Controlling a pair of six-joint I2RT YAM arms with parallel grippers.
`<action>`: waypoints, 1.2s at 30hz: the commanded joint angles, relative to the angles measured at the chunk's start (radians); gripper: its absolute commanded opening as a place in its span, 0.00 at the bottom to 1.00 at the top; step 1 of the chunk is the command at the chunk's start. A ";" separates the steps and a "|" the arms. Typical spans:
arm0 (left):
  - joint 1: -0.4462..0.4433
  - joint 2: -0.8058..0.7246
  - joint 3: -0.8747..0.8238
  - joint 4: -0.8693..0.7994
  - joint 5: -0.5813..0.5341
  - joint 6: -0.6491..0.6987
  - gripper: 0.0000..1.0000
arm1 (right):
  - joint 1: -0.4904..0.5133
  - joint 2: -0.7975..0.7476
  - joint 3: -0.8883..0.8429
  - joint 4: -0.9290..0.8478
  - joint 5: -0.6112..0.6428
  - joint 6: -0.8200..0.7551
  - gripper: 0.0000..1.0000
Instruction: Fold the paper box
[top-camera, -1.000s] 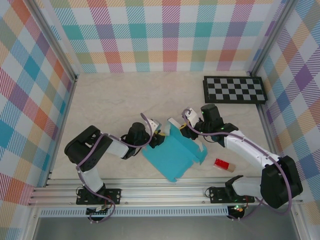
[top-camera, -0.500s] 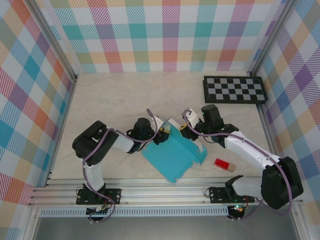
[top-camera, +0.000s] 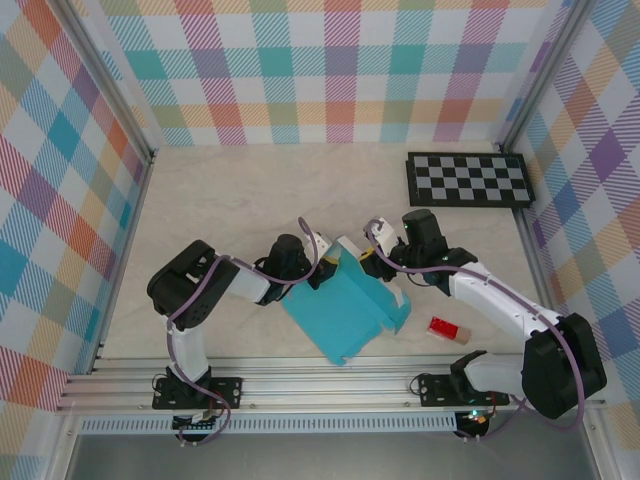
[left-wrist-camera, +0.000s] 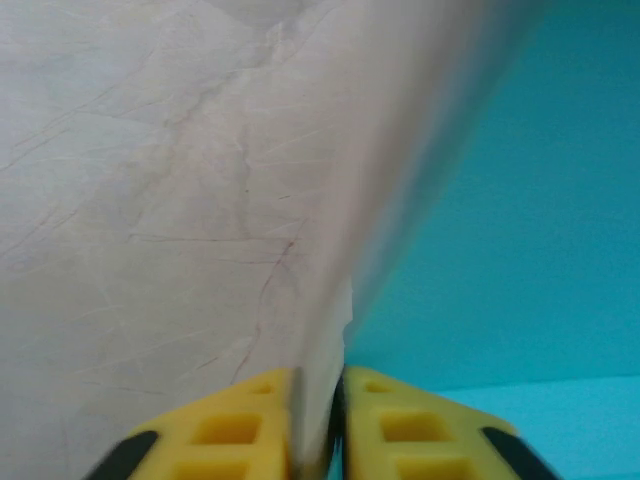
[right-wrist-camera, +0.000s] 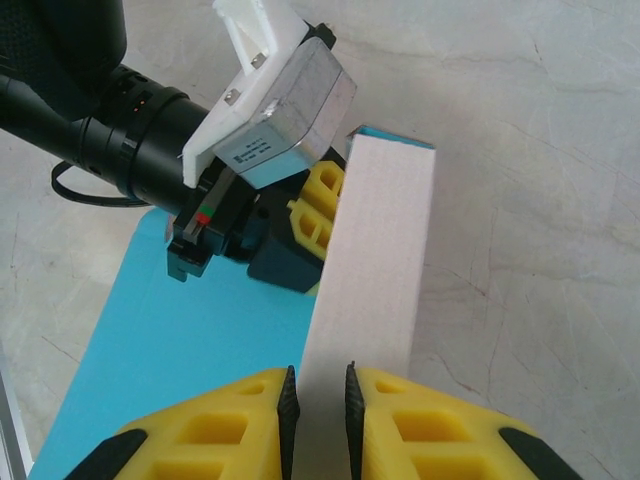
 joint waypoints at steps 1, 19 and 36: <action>-0.008 0.011 0.009 -0.053 -0.010 0.027 0.09 | 0.004 -0.024 -0.009 -0.022 -0.037 -0.006 0.22; -0.053 -0.015 -0.012 -0.022 -0.224 0.019 0.17 | 0.005 -0.043 -0.037 -0.012 -0.026 -0.016 0.20; -0.022 -0.339 -0.107 -0.101 -0.222 0.048 0.48 | 0.005 -0.051 -0.007 -0.046 -0.013 -0.061 0.20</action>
